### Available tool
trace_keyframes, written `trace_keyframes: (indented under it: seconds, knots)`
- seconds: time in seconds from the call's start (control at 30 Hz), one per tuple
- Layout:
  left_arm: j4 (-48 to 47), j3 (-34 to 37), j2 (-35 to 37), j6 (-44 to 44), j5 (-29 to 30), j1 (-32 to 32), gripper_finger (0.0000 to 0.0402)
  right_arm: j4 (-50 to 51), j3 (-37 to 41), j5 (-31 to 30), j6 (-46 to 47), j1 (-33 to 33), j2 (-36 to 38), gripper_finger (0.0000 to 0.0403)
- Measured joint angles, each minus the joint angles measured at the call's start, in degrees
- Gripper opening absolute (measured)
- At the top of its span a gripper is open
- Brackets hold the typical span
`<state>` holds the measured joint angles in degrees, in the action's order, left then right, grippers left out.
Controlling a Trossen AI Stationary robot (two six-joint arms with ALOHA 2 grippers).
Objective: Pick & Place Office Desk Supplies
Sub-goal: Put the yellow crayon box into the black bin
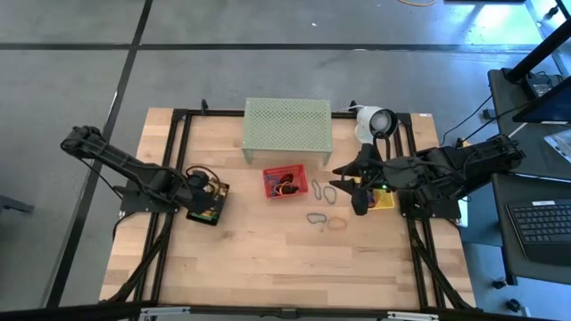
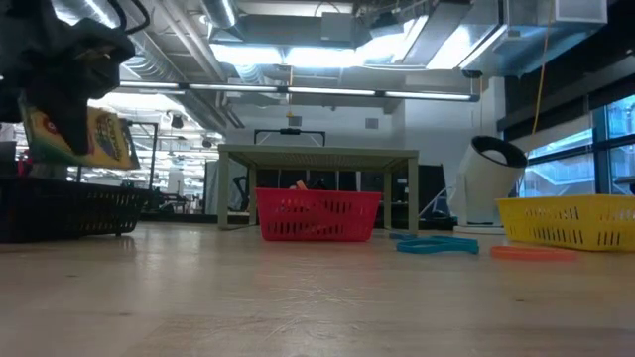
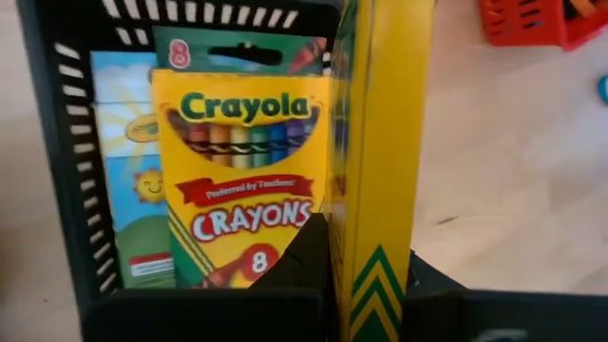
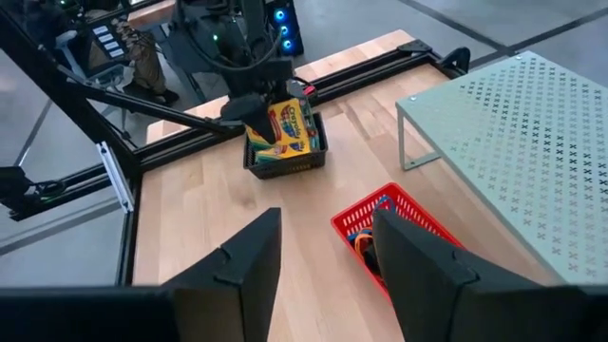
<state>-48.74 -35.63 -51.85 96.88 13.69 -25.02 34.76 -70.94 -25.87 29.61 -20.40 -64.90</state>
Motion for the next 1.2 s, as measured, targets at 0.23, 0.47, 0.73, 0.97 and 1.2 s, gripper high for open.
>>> trace_keyframes:
  seconds: [0.23, 0.47, 0.73, 0.97, 1.2]
  knots:
    - [1.0, 2.4, 1.6, 1.2, -2.7, 0.0, 0.0017, 0.0, 0.0, 0.0, 1.5, 0.0, 0.0, 0.0169]
    - [0.2, 2.5, 1.5, 1.1, -3.5, 0.0, 0.0019, 0.0, 0.0, 0.0, 1.9, 0.0, 0.0, 0.0169]
    - [-0.4, 2.5, 1.5, 1.6, -4.5, 0.0, 0.0036, 0.0, 0.0, 0.0, 2.1, 0.0, 0.0, 0.0169]
    - [-1.4, 2.5, 1.5, 3.0, -4.7, 0.0, 0.0073, 0.0, 0.0, 1.5, 2.1, 0.0, 0.0, 0.0169]
    - [-1.4, 2.5, 1.5, 3.0, -4.7, 0.0, 0.0112, 0.0, 0.0, 1.5, 1.9, 0.0, 0.0, 0.0169]
